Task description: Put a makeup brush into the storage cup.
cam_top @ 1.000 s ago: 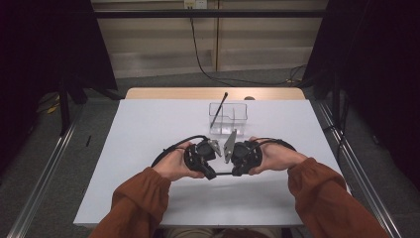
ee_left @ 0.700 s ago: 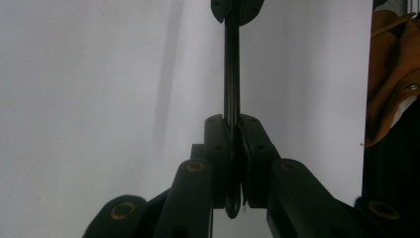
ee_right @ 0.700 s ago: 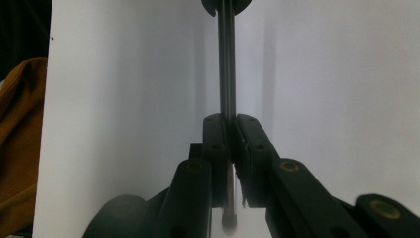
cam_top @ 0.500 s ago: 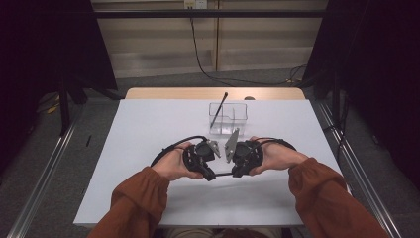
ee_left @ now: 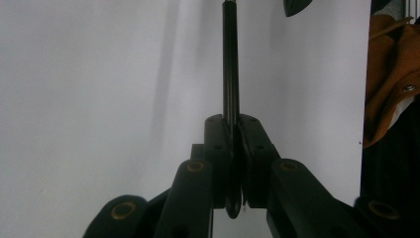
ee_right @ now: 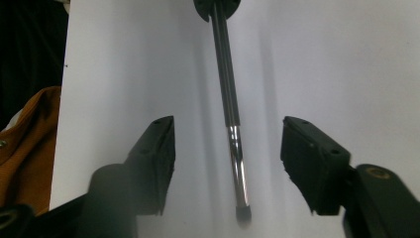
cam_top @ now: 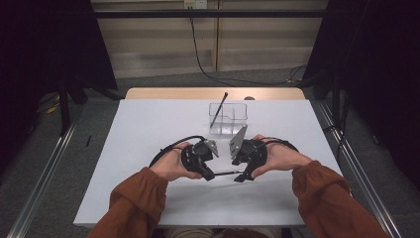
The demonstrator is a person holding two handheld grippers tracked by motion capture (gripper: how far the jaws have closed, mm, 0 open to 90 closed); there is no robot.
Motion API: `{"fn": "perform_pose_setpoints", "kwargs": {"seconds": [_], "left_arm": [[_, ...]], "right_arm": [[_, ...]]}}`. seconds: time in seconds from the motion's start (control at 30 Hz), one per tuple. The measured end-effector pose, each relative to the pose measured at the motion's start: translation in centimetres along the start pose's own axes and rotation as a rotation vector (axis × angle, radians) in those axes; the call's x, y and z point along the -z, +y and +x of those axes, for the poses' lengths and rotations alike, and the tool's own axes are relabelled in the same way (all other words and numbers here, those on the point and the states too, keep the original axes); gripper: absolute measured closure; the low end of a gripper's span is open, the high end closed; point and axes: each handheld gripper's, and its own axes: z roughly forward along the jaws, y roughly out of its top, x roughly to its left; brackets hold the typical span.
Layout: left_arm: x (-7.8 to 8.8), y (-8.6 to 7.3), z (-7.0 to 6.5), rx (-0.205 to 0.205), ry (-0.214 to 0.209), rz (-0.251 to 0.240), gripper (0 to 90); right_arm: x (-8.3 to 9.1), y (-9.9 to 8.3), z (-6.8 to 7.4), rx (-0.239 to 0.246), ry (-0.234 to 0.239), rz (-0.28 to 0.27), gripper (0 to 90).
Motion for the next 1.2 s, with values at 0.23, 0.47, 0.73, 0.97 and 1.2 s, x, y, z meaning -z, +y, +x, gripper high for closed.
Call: {"fn": "perform_pose_setpoints", "kwargs": {"seconds": [0.23,0.47,0.73,0.97,1.2], "left_arm": [[0.6,-1.0,0.2,0.021,0.017,-0.015,83.9],[0.9,-2.5,0.3,0.056,0.011,-0.032,83.9],[1.2,-3.8,0.3,0.080,0.022,-0.069,83.9],[1.5,-4.6,0.1,0.105,0.028,-0.104,83.9],[1.5,-5.9,0.1,0.129,0.042,-0.142,83.9]], "right_arm": [[0.6,-0.9,0.0,-0.038,-0.021,-0.032,27.1],[1.0,-1.8,0.1,-0.069,-0.045,-0.064,22.1],[0.9,-2.6,0.3,-0.083,-0.048,-0.086,18.7],[1.1,-3.4,0.4,-0.110,-0.058,-0.105,14.5],[1.5,-4.4,0.5,-0.152,-0.086,-0.147,11.0]]}}
